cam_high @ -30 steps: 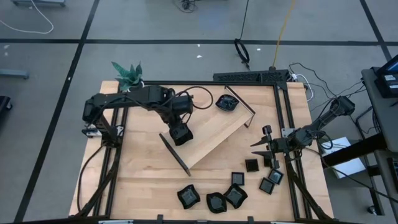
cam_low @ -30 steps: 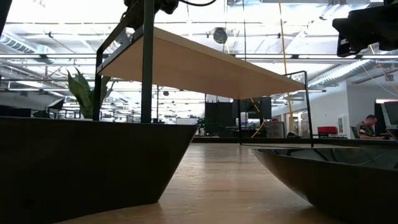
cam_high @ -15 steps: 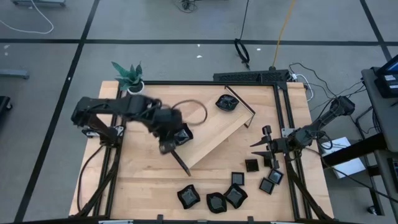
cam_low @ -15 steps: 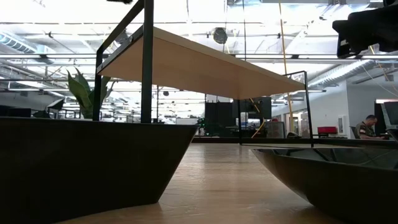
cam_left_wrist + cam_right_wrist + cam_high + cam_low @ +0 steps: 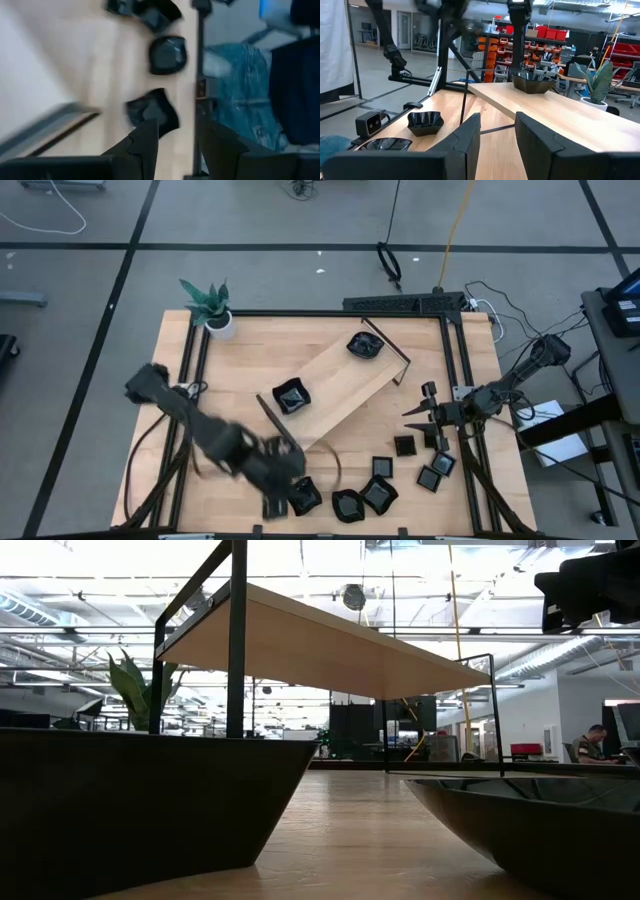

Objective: Pick & Place Mini shaped plates
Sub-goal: Stack the distorted square plate on top of the other distorted square plates on the shelf

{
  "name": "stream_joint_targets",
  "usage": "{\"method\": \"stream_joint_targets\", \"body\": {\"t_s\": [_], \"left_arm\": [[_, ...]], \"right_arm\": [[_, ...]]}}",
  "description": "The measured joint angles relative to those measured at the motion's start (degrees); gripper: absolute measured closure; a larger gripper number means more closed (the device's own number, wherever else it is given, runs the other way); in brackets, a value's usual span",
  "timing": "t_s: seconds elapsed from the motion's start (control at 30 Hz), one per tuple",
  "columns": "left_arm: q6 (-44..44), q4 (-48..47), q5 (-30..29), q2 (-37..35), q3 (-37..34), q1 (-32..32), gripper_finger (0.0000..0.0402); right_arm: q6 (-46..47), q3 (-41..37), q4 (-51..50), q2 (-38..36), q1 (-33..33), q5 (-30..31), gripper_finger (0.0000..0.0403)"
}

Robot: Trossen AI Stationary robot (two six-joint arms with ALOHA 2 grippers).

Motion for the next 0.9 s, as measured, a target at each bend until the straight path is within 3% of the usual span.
{"method": "stream_joint_targets", "body": {"t_s": [0.17,0.4,0.53,0.67,0.8,0.9], "left_arm": [[0.4,2.2,0.2,9.4,0.0,-3.5,0.0263],[2.4,1.6,0.0,18.4,-0.1,-3.4,0.0263],[5.8,1.9,-2.4,20.9,-0.1,-2.7,0.0263],[5.6,1.6,0.1,22.2,-0.1,-1.7,0.0263],[1.1,-0.6,3.9,22.2,-0.1,-0.8,0.0263],[-5.2,-5.8,1.6,21.0,-0.1,-0.7,0.0263]], "right_arm": [[0.0,0.0,0.0,0.0,0.0,0.0,0.0291],[0.0,0.0,0.0,0.0,0.0,0.0,0.0291],[-0.3,0.0,0.0,0.0,0.0,0.0,0.0291],[-0.5,0.0,0.0,0.0,0.0,0.0,0.0291],[-0.5,0.0,-0.1,0.0,0.0,0.0,0.0291],[-0.4,0.0,-0.1,0.0,0.0,0.0,0.0291]]}}
